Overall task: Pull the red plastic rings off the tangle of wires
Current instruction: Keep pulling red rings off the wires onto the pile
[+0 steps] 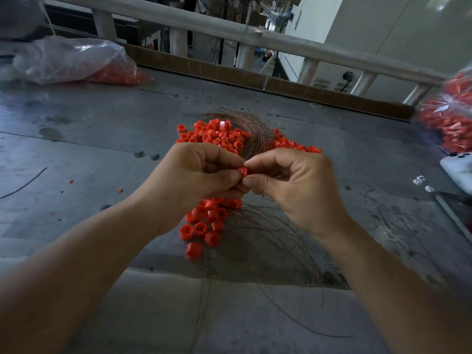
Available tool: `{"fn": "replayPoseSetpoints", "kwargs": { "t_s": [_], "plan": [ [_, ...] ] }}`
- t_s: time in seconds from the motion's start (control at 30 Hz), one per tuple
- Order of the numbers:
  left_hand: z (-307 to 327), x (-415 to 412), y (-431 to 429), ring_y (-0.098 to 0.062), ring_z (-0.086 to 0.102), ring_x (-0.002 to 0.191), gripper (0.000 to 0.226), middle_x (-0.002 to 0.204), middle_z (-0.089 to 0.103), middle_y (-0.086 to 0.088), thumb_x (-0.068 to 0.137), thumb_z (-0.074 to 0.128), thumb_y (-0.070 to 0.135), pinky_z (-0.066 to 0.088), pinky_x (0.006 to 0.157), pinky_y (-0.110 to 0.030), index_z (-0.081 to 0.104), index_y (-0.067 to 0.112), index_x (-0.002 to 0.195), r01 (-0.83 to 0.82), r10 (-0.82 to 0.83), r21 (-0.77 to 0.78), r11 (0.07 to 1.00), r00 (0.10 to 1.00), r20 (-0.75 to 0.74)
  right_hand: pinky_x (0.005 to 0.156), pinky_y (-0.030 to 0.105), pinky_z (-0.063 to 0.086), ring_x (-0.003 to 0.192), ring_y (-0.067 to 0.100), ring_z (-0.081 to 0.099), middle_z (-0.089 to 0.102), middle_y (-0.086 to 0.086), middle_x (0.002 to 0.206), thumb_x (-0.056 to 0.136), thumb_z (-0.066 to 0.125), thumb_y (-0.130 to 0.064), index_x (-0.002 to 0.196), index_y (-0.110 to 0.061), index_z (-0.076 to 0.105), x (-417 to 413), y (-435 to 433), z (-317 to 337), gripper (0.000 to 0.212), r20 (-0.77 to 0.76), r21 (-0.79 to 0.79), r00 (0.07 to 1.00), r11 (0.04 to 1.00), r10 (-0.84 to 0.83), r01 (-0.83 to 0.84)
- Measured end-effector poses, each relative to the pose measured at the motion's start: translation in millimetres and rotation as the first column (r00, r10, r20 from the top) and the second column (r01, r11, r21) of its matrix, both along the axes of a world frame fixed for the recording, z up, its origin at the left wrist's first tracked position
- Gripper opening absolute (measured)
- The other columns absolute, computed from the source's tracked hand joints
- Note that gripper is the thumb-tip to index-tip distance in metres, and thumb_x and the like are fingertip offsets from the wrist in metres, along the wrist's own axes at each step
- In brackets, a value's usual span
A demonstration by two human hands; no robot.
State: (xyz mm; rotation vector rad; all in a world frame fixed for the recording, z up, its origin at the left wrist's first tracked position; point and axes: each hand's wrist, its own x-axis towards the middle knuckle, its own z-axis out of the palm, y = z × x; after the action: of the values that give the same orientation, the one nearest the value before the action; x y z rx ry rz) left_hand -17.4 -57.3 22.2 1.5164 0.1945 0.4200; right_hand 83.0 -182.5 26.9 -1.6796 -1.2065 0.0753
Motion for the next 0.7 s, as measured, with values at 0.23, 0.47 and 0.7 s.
{"fn": "replayPoseSetpoints", "kwargs": {
  "t_s": [0.23,0.47,0.7],
  "plan": [
    [-2.8,-0.7,0.2,-0.015,0.070,0.063,0.013,0.066,0.071,-0.008,0.059,0.063,0.010,0.053,0.056,-0.017,0.070,0.015,0.068,0.009,-0.009,-0.016,1.000,1.000,0.002,0.058,0.011,0.048,0.060,-0.001,0.062,0.064,-0.012,0.070,0.067,0.075,-0.009,0.083,-0.012,0.070,-0.4,-1.7,-0.8,0.016,0.014,0.010,1.000,1.000,-0.009,0.009],
    [-0.8,-2.2,2.6,-0.015,0.070,0.067,0.017,0.070,0.072,-0.007,0.062,0.062,0.012,0.054,0.059,-0.018,0.075,0.019,0.070,0.072,-0.073,-0.050,0.996,0.997,-0.018,0.061,0.013,0.051,0.067,-0.002,0.063,0.062,-0.016,0.074,0.063,0.070,-0.025,0.084,-0.014,0.069,-4.7,-3.1,2.3,0.023,0.073,0.058,0.997,0.998,-0.018,0.013],
    [0.7,-2.3,1.6,-0.014,0.070,0.065,0.016,0.068,0.071,-0.006,0.059,0.063,0.014,0.054,0.057,-0.018,0.075,0.018,0.069,0.096,-0.098,-0.069,0.993,0.995,-0.025,0.060,0.017,0.053,0.065,0.001,0.063,0.063,-0.013,0.073,0.063,0.070,-0.024,0.082,-0.011,0.069,0.1,-2.1,1.9,0.023,0.075,0.058,0.997,0.998,0.019,-0.024]
  ]
}}
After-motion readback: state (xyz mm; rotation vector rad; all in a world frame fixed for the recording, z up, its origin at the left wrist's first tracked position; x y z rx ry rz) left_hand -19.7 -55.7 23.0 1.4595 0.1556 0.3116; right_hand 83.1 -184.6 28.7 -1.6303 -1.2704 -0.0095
